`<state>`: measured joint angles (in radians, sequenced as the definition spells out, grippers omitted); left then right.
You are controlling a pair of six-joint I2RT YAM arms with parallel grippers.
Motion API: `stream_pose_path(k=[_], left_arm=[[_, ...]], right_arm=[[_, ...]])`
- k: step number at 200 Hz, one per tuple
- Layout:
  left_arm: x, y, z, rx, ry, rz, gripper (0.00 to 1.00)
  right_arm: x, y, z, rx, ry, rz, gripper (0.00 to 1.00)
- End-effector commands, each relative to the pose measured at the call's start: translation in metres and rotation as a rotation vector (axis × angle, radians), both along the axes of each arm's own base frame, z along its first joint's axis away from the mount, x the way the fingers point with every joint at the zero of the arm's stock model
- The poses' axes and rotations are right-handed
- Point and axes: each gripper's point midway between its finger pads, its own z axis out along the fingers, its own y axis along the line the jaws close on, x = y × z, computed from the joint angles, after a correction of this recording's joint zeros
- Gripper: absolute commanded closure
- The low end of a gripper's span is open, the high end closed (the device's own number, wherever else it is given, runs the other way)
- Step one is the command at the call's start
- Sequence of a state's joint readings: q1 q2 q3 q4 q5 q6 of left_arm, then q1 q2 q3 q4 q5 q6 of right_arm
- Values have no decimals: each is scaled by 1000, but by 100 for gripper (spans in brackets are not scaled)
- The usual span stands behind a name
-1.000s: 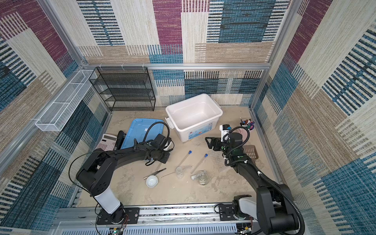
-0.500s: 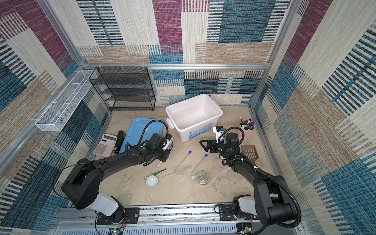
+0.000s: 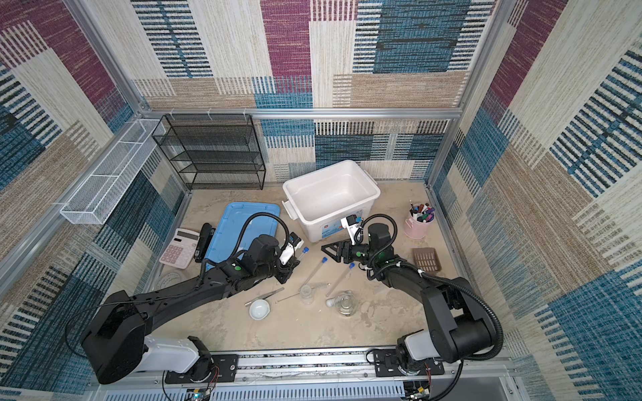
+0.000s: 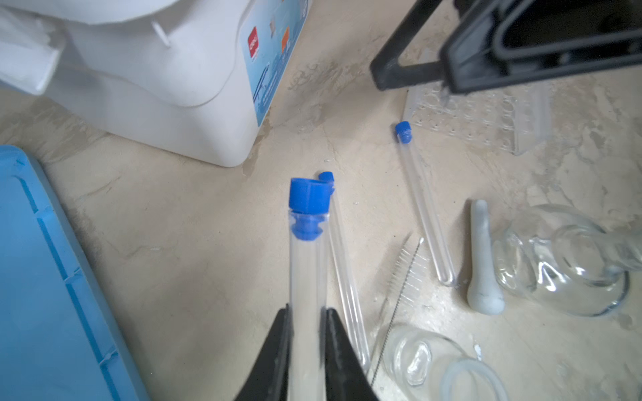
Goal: Organize the chemistry lab equipment
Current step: 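Lift the test tube with the left gripper toward the approaching right gripper, then grasp the tube's blue cap with the right gripper while the left opens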
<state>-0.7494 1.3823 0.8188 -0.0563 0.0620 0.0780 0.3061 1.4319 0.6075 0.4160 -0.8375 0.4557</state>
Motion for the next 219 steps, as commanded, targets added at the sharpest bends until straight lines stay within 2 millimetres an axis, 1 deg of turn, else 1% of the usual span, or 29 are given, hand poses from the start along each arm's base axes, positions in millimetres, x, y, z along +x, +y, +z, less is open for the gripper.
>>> stream_pose_path(k=[1,23,46,94,108,137,197,219], left_arm=[[-2,-15,9,-26,-40,-69,81],[-7,-22,7,-20,-40,-98,80],[-7,-27,5,-16,-43,-106,81],[-5,-37,10,-12,-76,-118,81],[-2,-36,9,-3,-83,-110,81],[0,-37,8,4,-91,-108,80],[5,-38,6,25,-101,-90,81],[6,-40,6,29,-105,-92,81]], right_arm=[[1,9,12,45,-19,25,35],[0,17,13,53,-14,39,35],[-2,26,12,55,-2,62,38],[-4,37,4,58,36,98,48],[-5,38,3,57,39,101,50],[-6,39,4,57,40,102,51],[-8,39,1,49,50,102,58],[-9,39,1,49,54,99,63]])
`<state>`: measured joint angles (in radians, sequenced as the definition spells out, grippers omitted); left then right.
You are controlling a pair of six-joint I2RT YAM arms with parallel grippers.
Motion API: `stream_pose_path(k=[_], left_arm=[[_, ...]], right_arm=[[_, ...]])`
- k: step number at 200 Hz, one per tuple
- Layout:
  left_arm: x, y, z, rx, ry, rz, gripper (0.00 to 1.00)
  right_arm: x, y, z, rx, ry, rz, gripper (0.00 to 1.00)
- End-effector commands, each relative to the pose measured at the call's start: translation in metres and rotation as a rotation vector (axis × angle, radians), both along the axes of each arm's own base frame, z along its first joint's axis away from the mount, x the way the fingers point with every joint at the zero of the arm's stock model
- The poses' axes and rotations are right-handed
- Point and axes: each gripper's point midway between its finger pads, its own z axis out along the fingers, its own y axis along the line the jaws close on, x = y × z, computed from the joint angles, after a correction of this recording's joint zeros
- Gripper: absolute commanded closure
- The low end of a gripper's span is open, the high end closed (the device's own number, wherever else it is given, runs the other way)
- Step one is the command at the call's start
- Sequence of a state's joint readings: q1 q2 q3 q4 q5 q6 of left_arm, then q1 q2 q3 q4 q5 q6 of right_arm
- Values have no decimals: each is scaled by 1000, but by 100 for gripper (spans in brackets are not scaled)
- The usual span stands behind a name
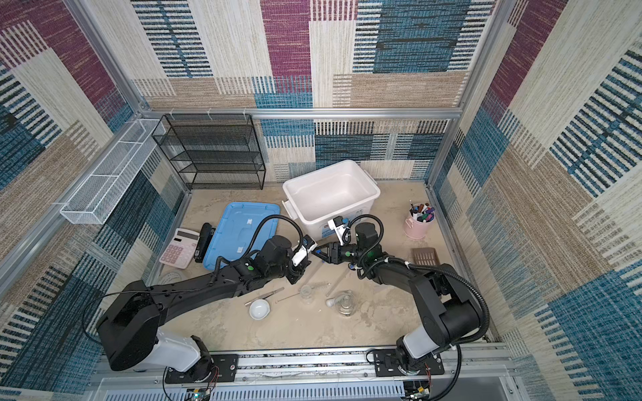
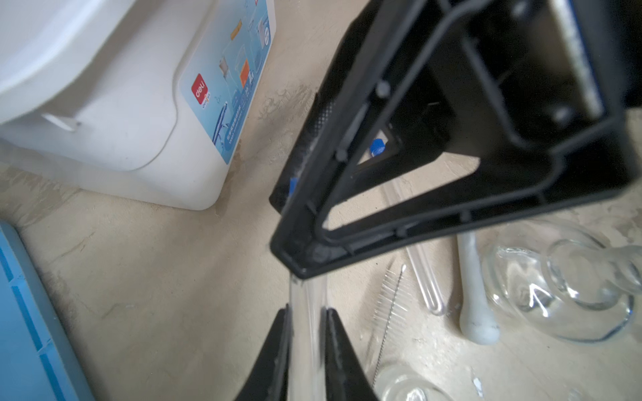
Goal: Organize the chemistry lab equipment
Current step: 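Grasp the tube's blue cap with the right gripper while the left opens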
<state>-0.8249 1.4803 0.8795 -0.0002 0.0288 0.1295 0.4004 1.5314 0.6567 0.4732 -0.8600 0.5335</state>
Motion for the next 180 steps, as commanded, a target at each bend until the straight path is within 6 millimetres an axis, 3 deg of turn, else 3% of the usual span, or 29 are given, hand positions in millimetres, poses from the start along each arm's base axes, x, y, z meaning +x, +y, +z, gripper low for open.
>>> stream_pose_path(k=[1,88,180], left_arm=[[6,-5,8,-2,-47,-10,81],[9,-5,4,13,-48,-2,81],[11,-5,4,11,-46,10,77]], right_arm=[[0,2,8,15,-14,4,63],[-1,0,8,13,-15,-3,73],[3,-6,-3,-47,-7,-53,83]])
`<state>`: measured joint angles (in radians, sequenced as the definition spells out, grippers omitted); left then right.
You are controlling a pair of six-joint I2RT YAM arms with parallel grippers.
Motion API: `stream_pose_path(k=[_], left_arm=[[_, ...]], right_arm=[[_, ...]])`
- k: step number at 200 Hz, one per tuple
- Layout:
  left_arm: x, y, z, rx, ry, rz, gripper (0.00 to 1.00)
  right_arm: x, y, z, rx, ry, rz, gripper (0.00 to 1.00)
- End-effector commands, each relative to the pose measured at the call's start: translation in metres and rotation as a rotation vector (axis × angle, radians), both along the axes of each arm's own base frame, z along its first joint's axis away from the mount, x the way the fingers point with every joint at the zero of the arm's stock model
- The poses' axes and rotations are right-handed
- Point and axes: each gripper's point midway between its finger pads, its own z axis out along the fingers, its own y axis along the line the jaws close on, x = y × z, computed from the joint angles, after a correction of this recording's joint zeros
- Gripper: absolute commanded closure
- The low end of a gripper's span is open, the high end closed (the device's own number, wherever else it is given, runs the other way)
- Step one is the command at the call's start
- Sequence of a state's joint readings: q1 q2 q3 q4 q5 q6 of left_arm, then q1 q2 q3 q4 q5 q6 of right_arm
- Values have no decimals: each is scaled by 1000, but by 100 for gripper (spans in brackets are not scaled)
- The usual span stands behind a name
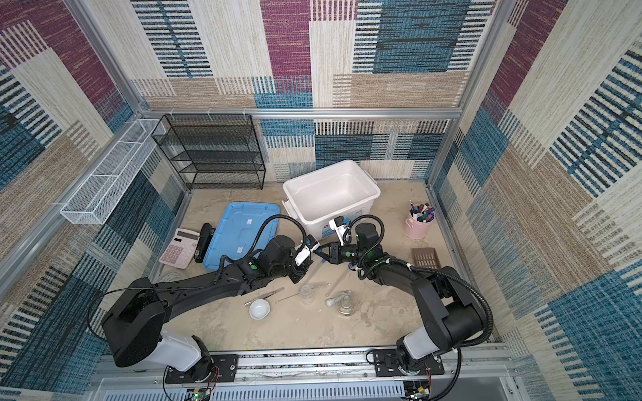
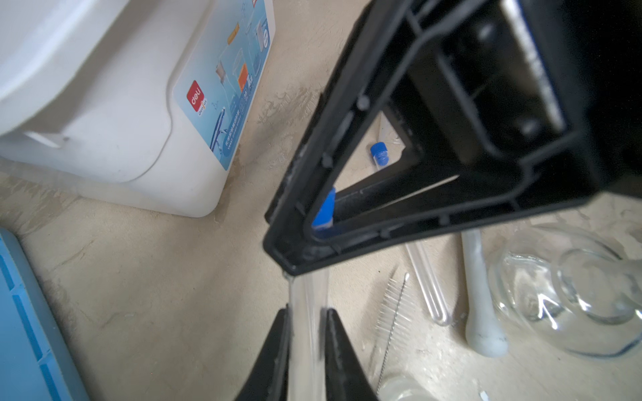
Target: Organize the chemistry lab equipment
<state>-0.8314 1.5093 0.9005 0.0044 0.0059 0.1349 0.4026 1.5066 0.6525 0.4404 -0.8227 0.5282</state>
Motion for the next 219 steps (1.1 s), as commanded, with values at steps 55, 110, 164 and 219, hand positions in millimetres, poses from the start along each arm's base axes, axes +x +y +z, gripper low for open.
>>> stream_pose_path(k=[55,110,164,219], left_arm=[[8,7,8,-2,-44,46,48],[6,29,4,-14,-61,147,29],[4,49,-7,-25,-53,246,22],[6,52,-19,3,-25,278,21]], right_arm=[[10,-13,-4,-76,-20,-106,84],[19,-33,11,-166,-99,-226,84],[30,-75,39,-320,-175,-441,85],[26,-123,55,-466,-213,-650,85]])
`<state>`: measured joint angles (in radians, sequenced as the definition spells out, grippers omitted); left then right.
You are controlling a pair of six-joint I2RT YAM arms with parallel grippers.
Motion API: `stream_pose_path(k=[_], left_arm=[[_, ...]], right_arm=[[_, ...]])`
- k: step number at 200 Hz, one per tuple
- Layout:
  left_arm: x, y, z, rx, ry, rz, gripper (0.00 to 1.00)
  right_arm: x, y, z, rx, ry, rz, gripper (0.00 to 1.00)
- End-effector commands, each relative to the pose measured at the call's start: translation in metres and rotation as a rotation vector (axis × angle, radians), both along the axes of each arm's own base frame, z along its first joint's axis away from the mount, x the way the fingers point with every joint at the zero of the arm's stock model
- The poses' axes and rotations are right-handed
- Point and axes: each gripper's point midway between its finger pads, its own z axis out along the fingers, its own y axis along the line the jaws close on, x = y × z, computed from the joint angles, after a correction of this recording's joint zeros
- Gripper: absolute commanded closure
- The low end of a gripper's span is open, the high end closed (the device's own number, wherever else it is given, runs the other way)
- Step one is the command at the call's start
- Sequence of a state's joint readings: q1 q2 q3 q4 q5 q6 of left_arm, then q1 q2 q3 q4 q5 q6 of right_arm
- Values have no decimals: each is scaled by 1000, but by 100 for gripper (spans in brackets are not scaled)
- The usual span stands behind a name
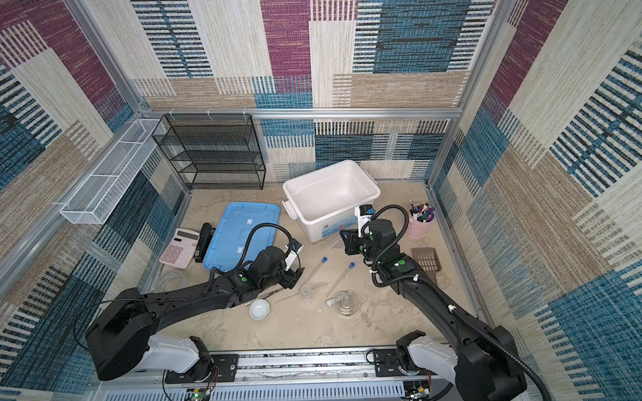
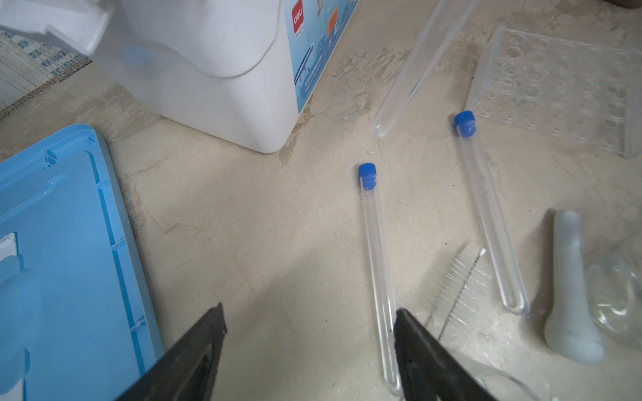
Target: Organize the chemistry lab equipment
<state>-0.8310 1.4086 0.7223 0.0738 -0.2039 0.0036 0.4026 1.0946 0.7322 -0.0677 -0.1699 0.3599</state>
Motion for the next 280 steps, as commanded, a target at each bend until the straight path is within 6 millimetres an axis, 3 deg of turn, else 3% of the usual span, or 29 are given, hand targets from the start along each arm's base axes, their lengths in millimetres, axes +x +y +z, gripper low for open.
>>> stream_pose_path(k=[1,49,73,140,280], left_arm=[[5,0,1,-14,1,32,21],[6,-3,-2,-16,15,31,21],[6,-1,-5,-9,17,39,21],[4,1,-11,-4,36,51,21],[2,1,-23,-8,76,63,21]], right_arm=[[0,-30,-5,-106,13,-136,86],[-3,-63,-4,-239,38,-274,87],[-7,-70,-5,-298,55,-314,87],[-17,-72,-12,-395,67,-351,88],[-22,-67,-25,-411,86,-332,88]])
